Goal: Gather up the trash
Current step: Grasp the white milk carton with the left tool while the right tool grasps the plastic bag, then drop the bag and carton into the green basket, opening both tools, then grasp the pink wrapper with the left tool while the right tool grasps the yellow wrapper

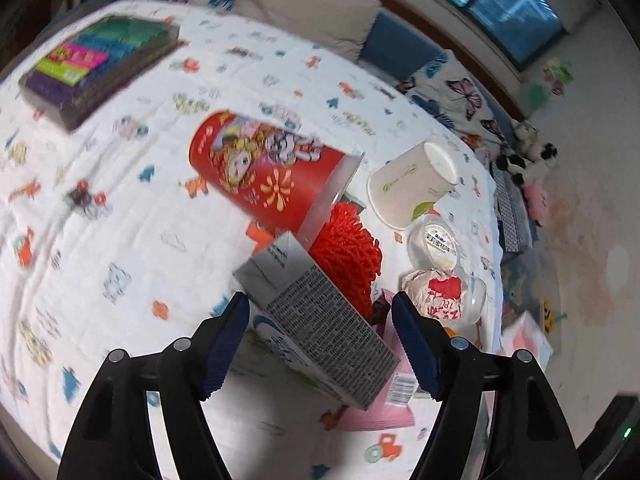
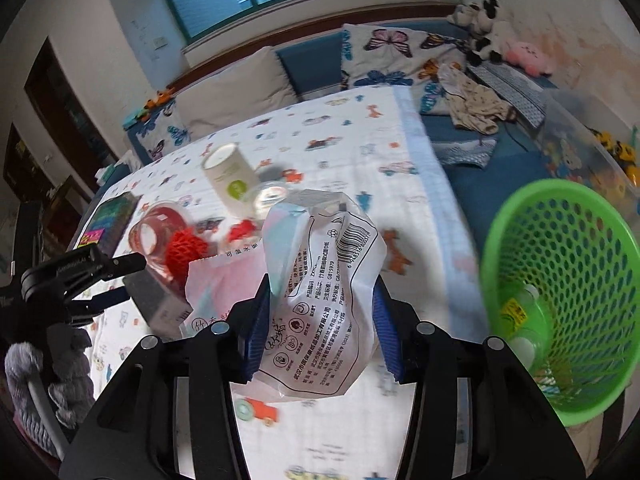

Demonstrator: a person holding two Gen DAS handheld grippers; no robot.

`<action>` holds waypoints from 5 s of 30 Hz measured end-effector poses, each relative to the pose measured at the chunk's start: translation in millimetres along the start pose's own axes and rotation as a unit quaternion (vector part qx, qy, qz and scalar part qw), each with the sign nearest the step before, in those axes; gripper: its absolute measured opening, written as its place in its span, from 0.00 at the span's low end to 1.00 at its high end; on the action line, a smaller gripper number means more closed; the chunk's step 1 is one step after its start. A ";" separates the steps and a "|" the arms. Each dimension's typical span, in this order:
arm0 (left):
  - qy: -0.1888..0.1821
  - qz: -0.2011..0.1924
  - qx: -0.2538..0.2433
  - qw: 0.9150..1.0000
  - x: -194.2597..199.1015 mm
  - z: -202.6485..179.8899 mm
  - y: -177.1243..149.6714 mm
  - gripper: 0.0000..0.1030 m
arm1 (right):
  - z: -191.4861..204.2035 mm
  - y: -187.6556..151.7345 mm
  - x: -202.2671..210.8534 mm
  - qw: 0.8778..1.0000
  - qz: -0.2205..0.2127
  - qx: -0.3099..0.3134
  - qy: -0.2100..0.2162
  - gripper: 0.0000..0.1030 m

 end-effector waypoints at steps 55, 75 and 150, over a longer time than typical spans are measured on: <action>-0.196 0.030 -0.227 0.953 68.9 -121.4 -65.6 0.45 | -259.7 -28.3 44.9 0.973 -0.019 -0.123 -0.195 0.73; -0.283 0.102 -0.367 0.880 24.5 -331.4 -181.4 0.45 | -271.7 -38.2 114.9 0.971 -0.073 -0.120 -0.195 0.75; -0.113 0.024 -0.305 0.945 -39.9 -85.5 -99.0 0.44 | -52.6 -49.5 38.2 1.000 -0.015 0.015 -0.020 0.76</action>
Point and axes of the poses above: each gripper's, at about its wrist camera, not at the fingertips, and x roughly against the way its jaws point, z to its left, y to its top, the point moved 7 cm from there along -x, roughly the way its jaws point, and after that the axes turned 12 degrees about -z, right-handed, at the moved point
